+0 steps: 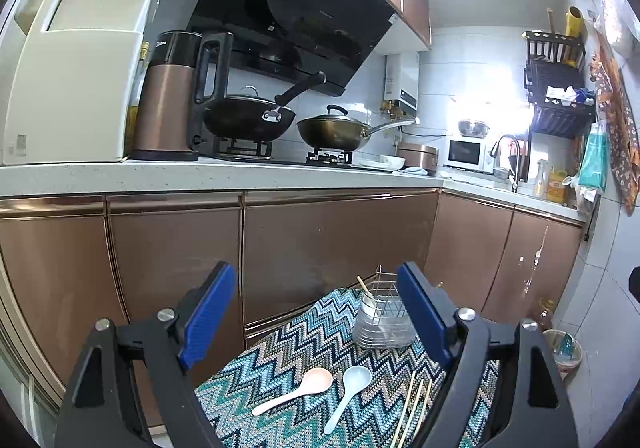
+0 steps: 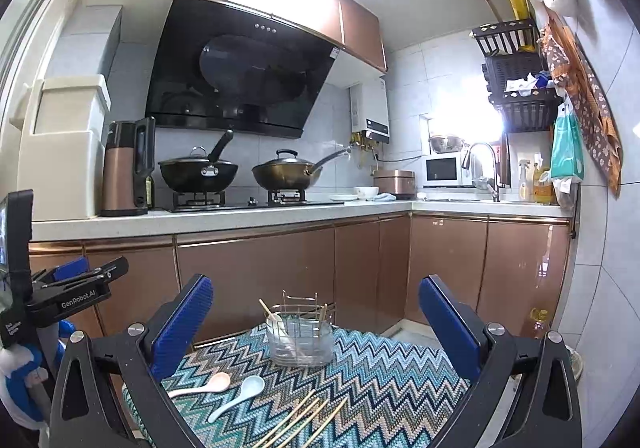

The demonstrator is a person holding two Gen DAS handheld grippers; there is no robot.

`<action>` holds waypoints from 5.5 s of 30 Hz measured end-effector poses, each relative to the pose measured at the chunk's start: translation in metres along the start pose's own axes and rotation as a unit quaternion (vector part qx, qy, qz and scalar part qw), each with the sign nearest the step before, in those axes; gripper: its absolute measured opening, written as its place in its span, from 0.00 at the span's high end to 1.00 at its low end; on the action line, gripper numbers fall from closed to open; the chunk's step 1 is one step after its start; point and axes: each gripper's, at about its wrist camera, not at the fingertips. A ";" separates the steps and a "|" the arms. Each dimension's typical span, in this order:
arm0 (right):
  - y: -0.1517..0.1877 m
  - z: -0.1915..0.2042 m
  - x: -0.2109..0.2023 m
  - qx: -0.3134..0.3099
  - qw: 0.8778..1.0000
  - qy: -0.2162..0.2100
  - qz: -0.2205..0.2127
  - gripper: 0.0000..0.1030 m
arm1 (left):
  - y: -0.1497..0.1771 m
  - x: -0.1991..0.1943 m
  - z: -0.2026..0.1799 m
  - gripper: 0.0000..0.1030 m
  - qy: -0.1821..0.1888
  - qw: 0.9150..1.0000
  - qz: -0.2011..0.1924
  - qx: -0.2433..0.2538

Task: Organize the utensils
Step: 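Pull both tools back from the basket above the table, then lower both tools toward the remaining chopsticks, then close the left tool on a chopstick while the right tool grasps another chopstick, then lift both held chopsticks up toward the wire basket, then lower both chopsticks into the wire basket and open both tools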

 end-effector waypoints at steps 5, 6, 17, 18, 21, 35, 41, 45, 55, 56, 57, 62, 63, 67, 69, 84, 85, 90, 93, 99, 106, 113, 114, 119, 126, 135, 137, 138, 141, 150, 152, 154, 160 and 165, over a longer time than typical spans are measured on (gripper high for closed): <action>0.005 -0.008 0.010 0.022 0.999 0.009 0.024 0.00 | 0.003 0.003 0.001 0.20 -0.006 1.000 0.005 0.002; 0.006 -0.009 0.013 0.025 0.999 0.011 0.029 0.00 | 0.005 0.005 0.001 0.20 -0.007 1.000 0.009 0.002; 0.031 -0.025 0.049 0.047 0.994 0.016 0.095 0.00 | 0.022 0.036 -0.005 0.20 0.023 0.996 0.082 -0.003; 0.034 -0.028 0.054 0.050 0.993 0.016 0.105 0.00 | 0.025 0.042 -0.006 0.20 0.041 0.994 0.099 -0.007; 0.047 -0.035 0.072 0.062 0.988 0.013 0.140 0.04 | 0.037 0.062 -0.010 0.21 0.092 0.984 0.153 -0.017; 0.156 -0.077 0.183 0.153 0.916 -0.037 0.369 0.69 | 0.172 0.200 -0.089 0.50 0.221 0.871 0.439 -0.004; 0.200 -0.088 0.217 0.180 0.880 -0.053 0.437 0.79 | 0.214 0.246 -0.117 0.61 0.213 0.846 0.489 0.019; 0.220 -0.090 0.233 0.186 0.865 -0.061 0.461 0.79 | 0.229 0.263 -0.128 0.62 0.215 0.837 0.503 0.028; 0.240 -0.076 0.267 0.186 0.841 -0.087 0.501 0.84 | 0.260 0.300 -0.147 0.74 0.222 0.817 0.529 0.050; 0.242 -0.076 0.269 0.187 0.839 -0.087 0.504 0.84 | 0.262 0.301 -0.150 0.74 0.223 0.818 0.528 0.055; 0.244 -0.075 0.272 0.187 0.837 -0.085 0.506 0.84 | 0.262 0.303 -0.153 0.76 0.225 0.818 0.526 0.065; 0.258 -0.069 0.284 0.182 0.826 -0.078 0.528 0.84 | 0.266 0.306 -0.164 0.90 0.226 0.819 0.517 0.107; 0.261 -0.068 0.288 0.182 0.823 -0.077 0.533 0.84 | 0.266 0.306 -0.164 0.92 0.228 0.819 0.517 0.107; 0.273 -0.058 0.300 0.172 0.812 -0.072 0.553 0.84 | 0.266 0.314 -0.157 0.94 0.239 0.817 0.518 0.080; 0.278 -0.056 0.305 0.166 0.810 -0.081 0.556 0.84 | 0.267 0.316 -0.154 0.95 0.243 0.817 0.517 0.075; 0.254 -0.032 0.285 0.233 0.826 -0.150 0.492 0.93 | 0.211 0.270 -0.102 0.96 0.257 0.859 0.442 0.031; 0.245 -0.032 0.278 0.236 0.832 -0.157 0.477 0.93 | 0.203 0.263 -0.100 0.96 0.257 0.864 0.432 0.029; 0.204 -0.036 0.243 0.232 0.861 -0.174 0.417 0.94 | 0.166 0.232 -0.092 0.96 0.259 0.885 0.387 0.017; 0.181 -0.042 0.218 0.221 0.882 -0.180 0.375 0.94 | 0.146 0.212 -0.087 0.96 0.260 0.896 0.359 0.004; 0.142 -0.046 0.177 0.196 0.913 -0.163 0.320 0.94 | 0.105 0.175 -0.072 0.96 0.261 0.920 0.290 -0.026; 0.095 -0.039 0.136 0.162 0.939 -0.166 0.254 0.94 | 0.054 0.126 -0.038 0.96 0.251 0.944 0.204 -0.057; 0.057 -0.025 0.118 0.121 0.959 -0.175 0.187 0.94 | 0.015 0.104 -0.035 0.96 0.245 0.956 0.145 -0.073; 0.053 -0.024 0.118 0.116 0.961 -0.175 0.179 0.94 | 0.011 0.105 -0.036 0.96 0.243 0.957 0.138 -0.075; 0.028 -0.024 0.131 0.103 0.971 -0.176 0.129 0.94 | -0.007 0.122 -0.046 0.96 0.231 0.963 0.106 -0.088; -0.001 -0.032 0.186 0.095 0.978 -0.176 0.053 0.94 | -0.028 0.190 -0.069 0.96 0.192 0.975 0.044 -0.099; 0.019 -0.042 0.281 0.065 0.987 -0.149 0.008 0.94 | -0.012 0.287 -0.111 0.96 0.106 0.990 -0.031 -0.089; 0.033 -0.046 0.300 0.067 0.987 -0.147 0.013 0.94 | 0.001 0.310 -0.116 0.96 0.089 0.991 -0.030 -0.097; 0.041 -0.047 0.308 0.068 0.987 -0.145 0.017 0.94 | 0.007 0.320 -0.119 0.96 0.081 0.991 -0.029 -0.098; 0.060 -0.048 0.323 0.064 0.987 -0.143 0.034 0.94 | 0.028 0.344 -0.126 0.96 0.059 0.993 -0.024 -0.102; 0.113 -0.049 0.348 0.062 0.987 -0.135 0.056 0.94 | 0.083 0.369 -0.126 0.95 0.002 0.994 -0.044 -0.104; 0.125 -0.048 0.348 0.055 0.988 -0.129 0.066 0.94 | 0.094 0.365 -0.124 0.94 -0.006 0.994 -0.047 -0.101; 0.135 -0.051 0.346 0.057 0.988 -0.123 0.079 0.94 | 0.103 0.363 -0.121 0.91 -0.006 0.994 -0.035 -0.101; 0.134 -0.056 0.334 0.062 0.987 -0.117 0.086 0.82 | 0.109 0.349 -0.120 0.70 0.007 0.996 -0.011 -0.084; 0.119 -0.054 0.319 0.062 0.988 -0.112 0.087 0.77 | 0.099 0.332 -0.117 0.65 0.015 0.997 -0.001 -0.072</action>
Point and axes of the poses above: each gripper's, at about its wrist camera, not at the fingertips, and x roughly the way its jaws point, z to its left, y to its underside, and after that the axes turned 7 degrees about -z, right-handed
